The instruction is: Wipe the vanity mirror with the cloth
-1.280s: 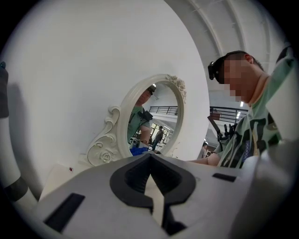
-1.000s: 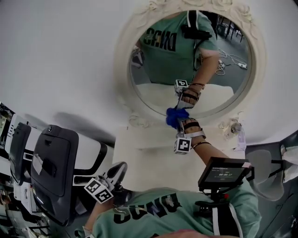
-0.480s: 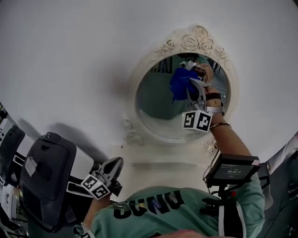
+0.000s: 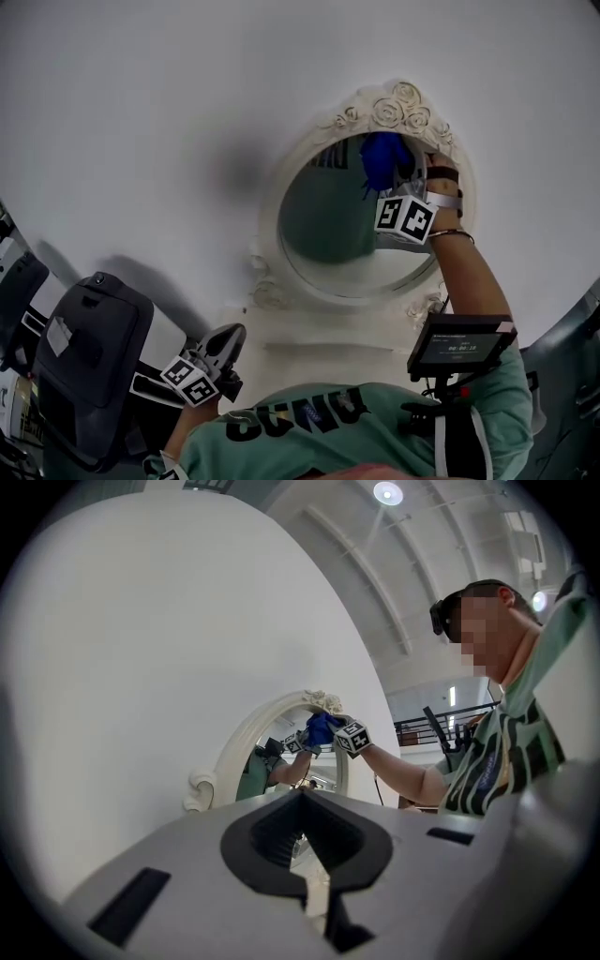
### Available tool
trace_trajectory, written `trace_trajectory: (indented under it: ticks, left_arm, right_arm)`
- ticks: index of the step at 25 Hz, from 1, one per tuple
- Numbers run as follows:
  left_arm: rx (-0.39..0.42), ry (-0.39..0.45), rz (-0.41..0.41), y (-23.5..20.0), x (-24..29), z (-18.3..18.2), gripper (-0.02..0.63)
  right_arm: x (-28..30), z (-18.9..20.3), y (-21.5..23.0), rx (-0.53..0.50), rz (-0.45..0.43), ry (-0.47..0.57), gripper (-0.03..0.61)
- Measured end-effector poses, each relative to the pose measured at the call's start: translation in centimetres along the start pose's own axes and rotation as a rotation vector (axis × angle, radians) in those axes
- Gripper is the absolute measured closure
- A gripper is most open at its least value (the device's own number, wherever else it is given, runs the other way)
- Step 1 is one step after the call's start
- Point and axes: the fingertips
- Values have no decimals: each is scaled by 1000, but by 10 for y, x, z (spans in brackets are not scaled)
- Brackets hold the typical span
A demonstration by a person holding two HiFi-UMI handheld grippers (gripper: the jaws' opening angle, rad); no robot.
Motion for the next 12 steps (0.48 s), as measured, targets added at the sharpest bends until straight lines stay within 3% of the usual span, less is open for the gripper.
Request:
trace_trajectory:
  ticks: [7, 12]
  left_arm:
    - [-5, -33, 20, 8, 14, 6, 604]
    - [-35, -85, 1, 6, 15, 23, 604]
  right_arm:
    - [-4, 5, -17, -3, -18, 8, 531]
    - [-45, 12, -101, -24, -98, 25, 531]
Point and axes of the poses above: the fingertips, and each gripper's own axes: x forward along the fingers, y to its right, z out of its underside, and after that the axes turned 7 degrees about -x, right-handed
